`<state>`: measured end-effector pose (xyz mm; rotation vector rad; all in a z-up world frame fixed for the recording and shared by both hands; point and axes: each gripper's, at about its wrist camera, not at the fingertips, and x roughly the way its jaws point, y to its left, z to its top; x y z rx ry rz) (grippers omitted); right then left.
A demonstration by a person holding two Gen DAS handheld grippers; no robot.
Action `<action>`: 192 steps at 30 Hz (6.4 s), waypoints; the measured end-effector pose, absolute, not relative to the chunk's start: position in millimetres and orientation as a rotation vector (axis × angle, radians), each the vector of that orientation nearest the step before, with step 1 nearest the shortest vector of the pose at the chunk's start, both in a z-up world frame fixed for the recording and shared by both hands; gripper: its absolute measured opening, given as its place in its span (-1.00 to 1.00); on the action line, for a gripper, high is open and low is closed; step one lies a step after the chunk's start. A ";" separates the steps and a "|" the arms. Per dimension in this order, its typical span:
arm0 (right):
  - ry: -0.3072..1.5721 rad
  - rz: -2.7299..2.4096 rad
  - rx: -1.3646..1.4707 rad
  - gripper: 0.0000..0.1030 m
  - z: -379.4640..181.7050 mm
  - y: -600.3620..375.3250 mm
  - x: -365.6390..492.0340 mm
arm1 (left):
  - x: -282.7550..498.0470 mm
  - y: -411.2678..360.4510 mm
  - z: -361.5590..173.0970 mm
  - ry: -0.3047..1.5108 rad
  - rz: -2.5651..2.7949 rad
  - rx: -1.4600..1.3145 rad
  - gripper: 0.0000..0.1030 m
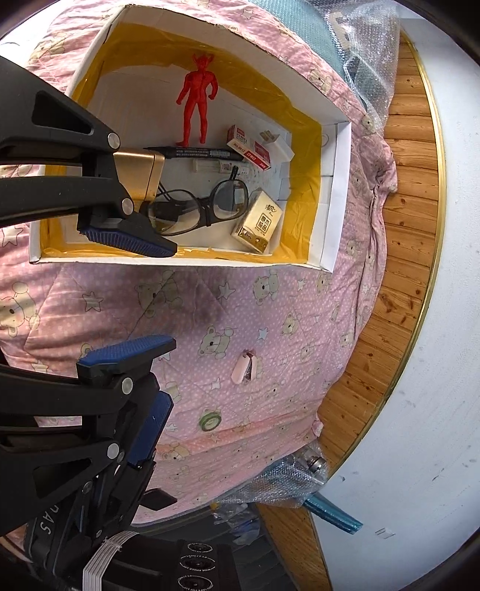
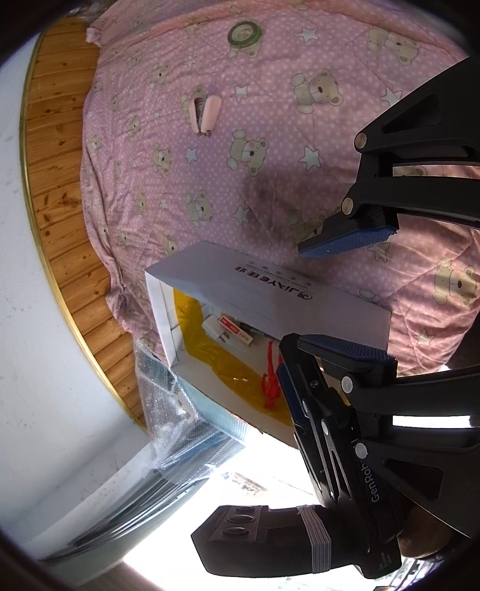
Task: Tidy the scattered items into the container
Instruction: 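Move both grippers away from the box toward the pink stapler and green tape, then grasp the pink stapler with the left gripper while the right grasps the green tape roll, then carry the pink stapler and green tape with both grippers over the white box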
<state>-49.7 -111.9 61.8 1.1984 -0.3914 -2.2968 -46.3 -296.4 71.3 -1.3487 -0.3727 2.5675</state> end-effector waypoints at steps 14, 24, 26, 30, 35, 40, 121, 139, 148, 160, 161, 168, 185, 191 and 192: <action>-0.536 -2.335 1.250 -0.09 37.6 -48.2 -47.6 | -60.0 -230.5 60.4 -0.259 2.491 -1.386 -0.12; -0.590 -2.344 1.270 -0.09 28.4 -24.0 -54.9 | -71.6 -203.6 54.9 -0.217 2.459 -1.410 -0.12; -0.599 -2.345 1.274 -0.09 26.6 -20.3 -56.0 | -73.8 -199.5 53.7 -0.209 2.453 -1.414 -0.12; -0.620 -2.350 1.282 -0.09 22.6 -11.7 -58.8 | -78.9 -191.0 51.8 -0.192 2.440 -1.420 -0.12; -0.651 -2.356 1.296 -0.09 15.3 1.1 -63.9 | -87.4 -178.9 46.5 -0.168 2.420 -1.435 -0.12; -0.685 -2.364 1.317 -0.09 7.0 16.1 -71.5 | -99.9 -166.5 37.1 -0.146 2.398 -1.465 -0.12; -0.818 -2.488 1.491 -0.09 -53.4 135.4 -189.2 | -234.4 -173.1 -48.0 -0.317 2.537 -1.610 0.20; -0.586 -2.505 1.573 -0.60 -68.6 111.0 -208.8 | -264.0 -116.9 -57.2 -0.103 2.429 -1.517 -0.08; -0.626 -2.510 1.517 -0.74 -58.5 114.1 -198.0 | -260.6 -121.7 -50.6 -0.116 2.439 -1.503 -0.47; -0.630 -2.510 1.456 -0.74 -28.8 97.7 -185.4 | -247.5 -132.5 -24.3 -0.177 2.462 -1.446 -0.47; -0.628 -2.509 1.451 -0.74 -26.3 95.9 -184.6 | -245.6 -134.2 -21.9 -0.180 2.464 -1.443 -0.47; -0.618 -2.498 1.413 -0.74 -9.4 82.2 -172.4 | -225.1 -146.5 -0.3 -0.203 2.480 -1.398 -0.47; -0.497 -2.501 1.293 -0.74 38.4 30.6 -126.9 | -162.2 -178.7 51.9 -0.254 2.539 -1.264 -0.47; -0.458 -2.501 1.253 -0.74 54.9 11.2 -107.4 | -134.9 -192.9 67.9 -0.278 2.556 -1.210 -0.47; -0.451 -2.499 1.247 -0.74 57.5 7.2 -104.1 | -130.5 -195.7 70.5 -0.283 2.559 -1.200 -0.47</action>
